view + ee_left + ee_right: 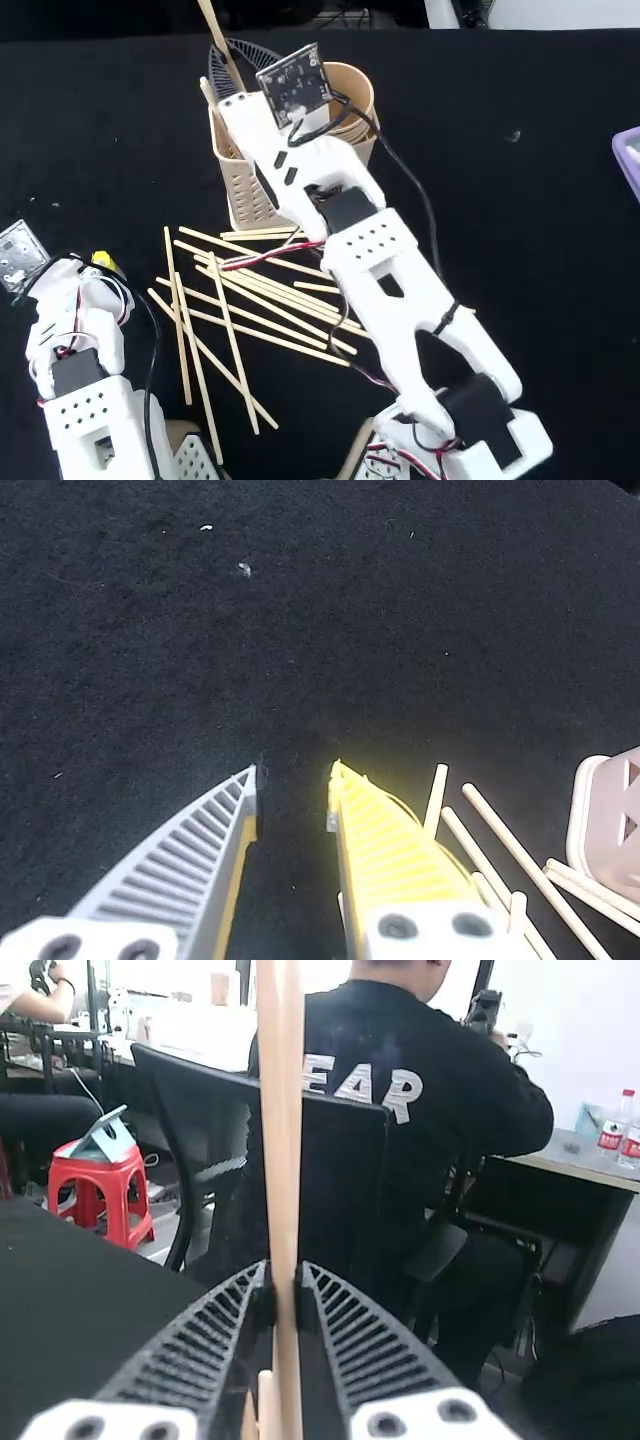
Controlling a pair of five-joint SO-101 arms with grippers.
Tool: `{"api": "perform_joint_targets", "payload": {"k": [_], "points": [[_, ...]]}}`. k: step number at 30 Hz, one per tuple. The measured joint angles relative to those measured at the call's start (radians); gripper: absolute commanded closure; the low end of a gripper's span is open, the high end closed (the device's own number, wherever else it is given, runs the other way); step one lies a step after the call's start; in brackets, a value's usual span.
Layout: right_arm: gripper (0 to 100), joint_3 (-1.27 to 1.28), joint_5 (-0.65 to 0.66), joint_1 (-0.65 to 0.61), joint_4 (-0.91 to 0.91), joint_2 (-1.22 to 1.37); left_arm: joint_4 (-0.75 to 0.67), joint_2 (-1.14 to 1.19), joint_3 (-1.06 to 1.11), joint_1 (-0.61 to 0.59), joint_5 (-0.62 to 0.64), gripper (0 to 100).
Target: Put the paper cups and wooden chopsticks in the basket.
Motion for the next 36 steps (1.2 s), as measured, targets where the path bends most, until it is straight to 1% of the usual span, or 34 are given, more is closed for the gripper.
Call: {"api": "perform_joint_targets", "payload": {"k": [2, 4, 10, 15, 19, 21, 23, 25, 27, 29, 32, 34, 36], "points": [[87.7, 0.0, 0.0, 0.003, 0.009, 0.006, 0.0, 0.0, 0.0, 0.0, 0.0, 87], [81.9, 0.0, 0.0, 0.002, 0.057, 0.006, 0.0, 0.0, 0.0, 0.0, 0.0, 87], [84.8, -0.095, 0.0, 0.002, 0.216, 0.006, 0.0, 0.0, 0.0, 0.0, 0.0, 87], [85.0, -0.167, 0.0, 0.002, 0.387, -0.028, 0.002, 0.0, 0.0, 0.0, 0.0, 87], [84.7, -0.169, 0.0, 0.002, 0.565, -0.207, 0.002, 0.0, 0.0, 0.0, 0.0, 87], [84.7, -0.17, 0.0, 0.002, 0.701, -0.339, 0.008, 0.0, 0.0, 0.0, -0.005, 87], [84.7, -0.172, 0.006, 0.011, 0.876, -0.48, 0.011, 0.0, 0.0, 0.0, -0.032, 87], [84.7, -0.169, 0.055, 0.063, 1.062, -0.62, 0.026, 0.0, -0.003, 0.0, -0.068, 86], [84.7, -0.127, 0.112, 0.14, 1.221, -0.753, 0.077, 0.0, -0.035, 0.0, -0.101, 82], [84.6, -0.048, 0.141, 0.227, 1.316, -0.87, 0.152, 0.0, -0.097, 0.0, -0.123, 79], [84.6, 0.129, 0.15, 0.379, 1.359, -0.996, 0.264, 0.0, -0.193, 0.021, -0.157, 80], [84.6, 0.278, 0.153, 0.46, 1.359, -1.059, 0.318, 0.011, -0.229, 0.074, -0.203, 80], [84.6, 0.433, 0.153, 0.516, 1.335, -1.096, 0.347, 0.063, -0.241, 0.143, -0.265, 80]]}}
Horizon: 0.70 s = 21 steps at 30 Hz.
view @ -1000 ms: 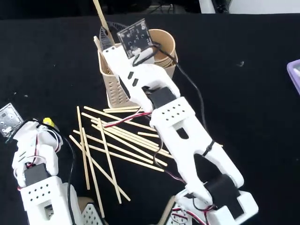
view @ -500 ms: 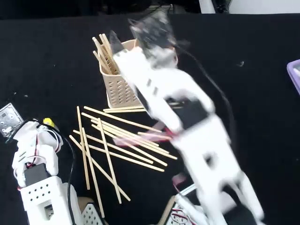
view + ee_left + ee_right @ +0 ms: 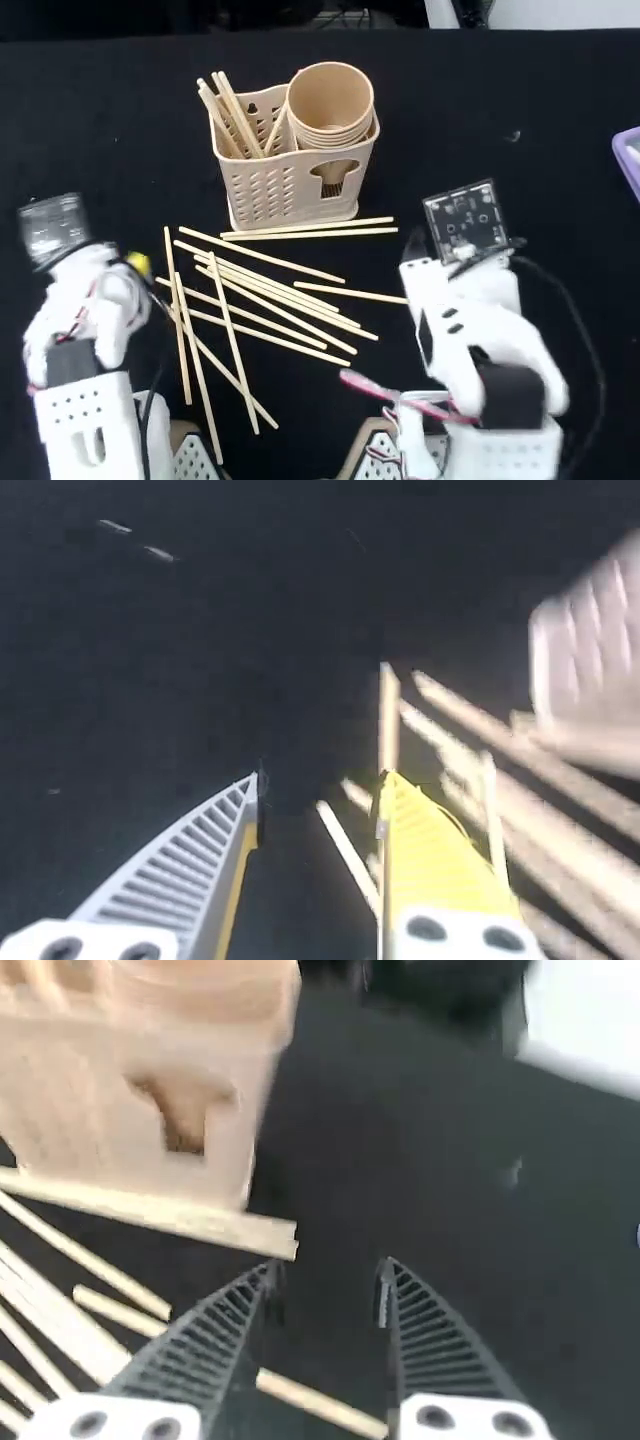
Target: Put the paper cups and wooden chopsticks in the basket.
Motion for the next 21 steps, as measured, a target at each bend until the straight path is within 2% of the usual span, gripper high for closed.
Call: {"api": "perform_joint_targets", "payload": {"k": [3, 8, 14, 21], "points": [[84.6, 0.232, 0.002, 0.018, -0.068, -0.064, 0.017, 0.12, -0.015, 0.087, -0.077, 80], [84.6, 0.502, -0.038, 0.026, -0.207, -0.144, 0.018, 0.402, -0.091, 0.163, -0.101, 80], [84.7, 0.632, -0.04, 0.026, -0.245, -0.221, 0.017, 0.678, -0.157, 0.23, -0.081, 80], [84.7, 0.68, -0.04, 0.026, -0.249, -0.301, 0.017, 0.852, -0.212, 0.242, -0.075, 80]]}}
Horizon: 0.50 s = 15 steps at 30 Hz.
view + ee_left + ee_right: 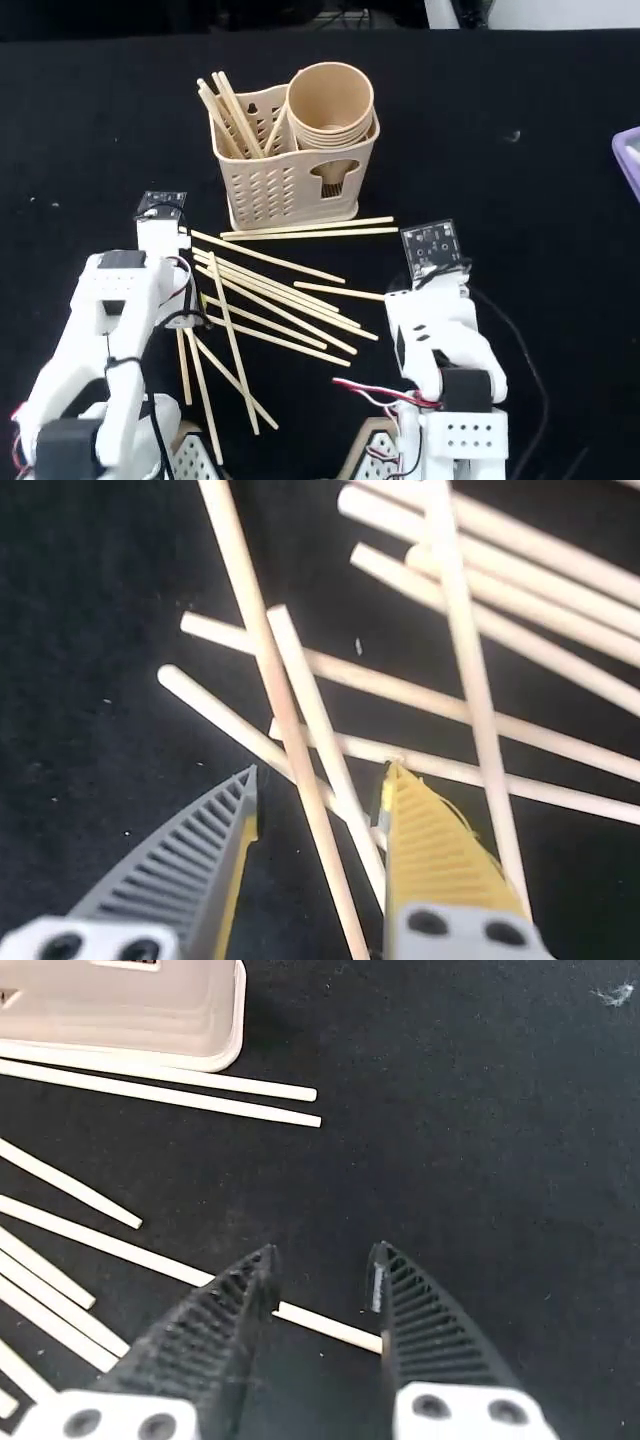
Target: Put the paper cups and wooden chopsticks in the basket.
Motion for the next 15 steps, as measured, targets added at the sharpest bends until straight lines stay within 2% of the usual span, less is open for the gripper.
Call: {"api": "perform_joint_targets", "payload": {"k": [10, 14, 15], "points": [[84.8, 0.014, 0.0, 0.0, 0.0, -0.048, -0.003, 0.069, 0.0, 0.0, 0.002, 81], [84.8, 0.014, 0.0, 0.0, 0.0, -0.048, -0.02, 0.075, -0.002, 0.0, 0.002, 96], [84.8, 0.014, 0.0, 0.0, 0.0, -0.048, -0.029, 0.075, -0.002, 0.002, 0.002, 98]]}}
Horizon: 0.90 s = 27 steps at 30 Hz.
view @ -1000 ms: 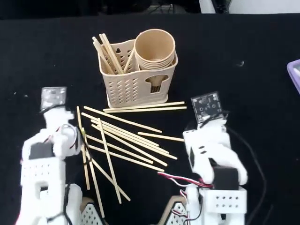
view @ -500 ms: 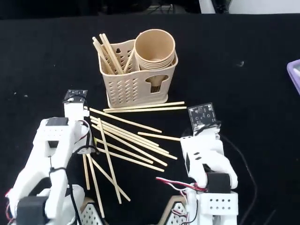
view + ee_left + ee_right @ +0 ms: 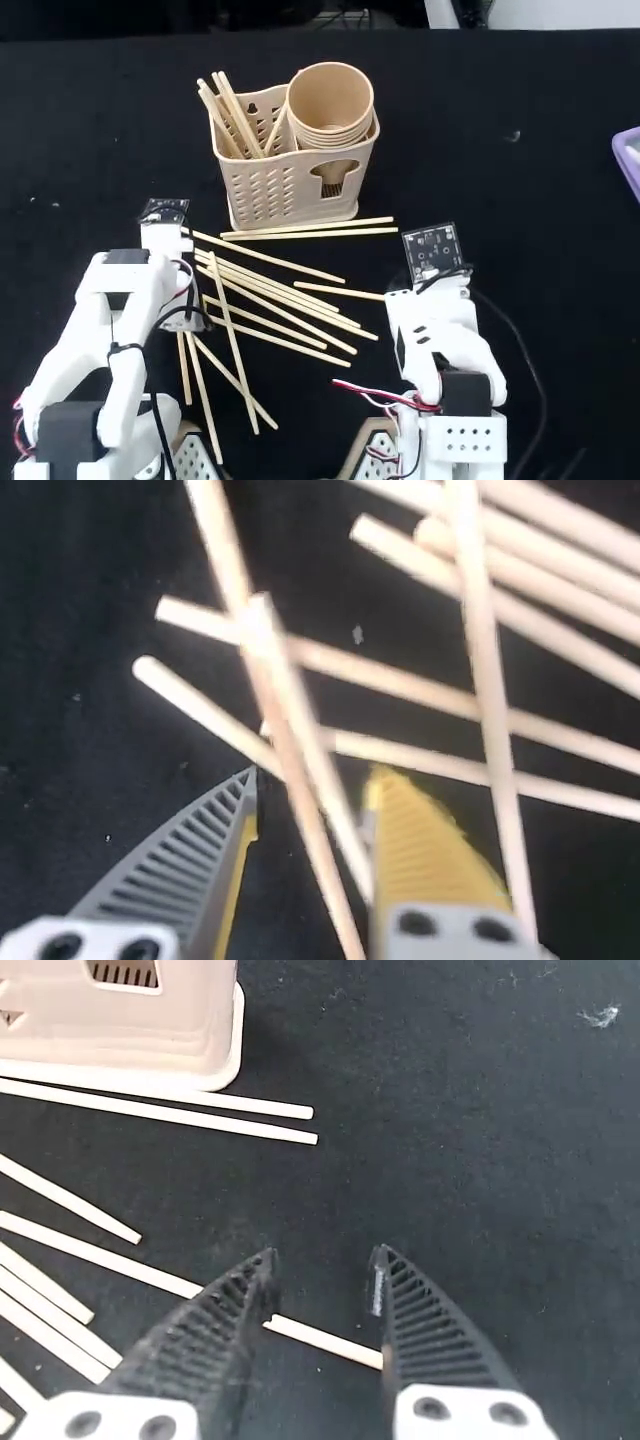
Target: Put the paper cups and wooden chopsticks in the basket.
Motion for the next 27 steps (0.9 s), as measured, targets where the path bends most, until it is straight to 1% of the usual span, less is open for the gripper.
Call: {"api": "perform_joint_targets", "payload": {"k": [2, 4, 13, 17, 21, 27], "points": [[84.8, 0.0, 0.0, 0.0, 0.0, 0.0, -0.018, 0.0, 0.0, 0.002, 0.002, 95], [84.8, 0.0, 0.0, 0.0, 0.0, 0.0, -0.028, 0.0, 0.0, 0.0, 0.003, 97], [84.8, 0.0, 0.0, 0.0, 0.0, 0.0, -0.032, 0.0, 0.0, -0.002, 0.005, 97], [84.7, 0.011, 0.0, 0.0, 0.0, 0.0, -0.029, 0.0, -0.037, -0.003, 0.061, 97], [84.7, 0.012, 0.0, 0.0, 0.0, 0.0, -0.023, 0.0, -0.097, -0.06, 0.097, 97], [84.7, 0.012, 0.0, 0.0, 0.0, 0.0, 0.057, 0.0, -0.215, -0.167, 0.1, 97]]}}
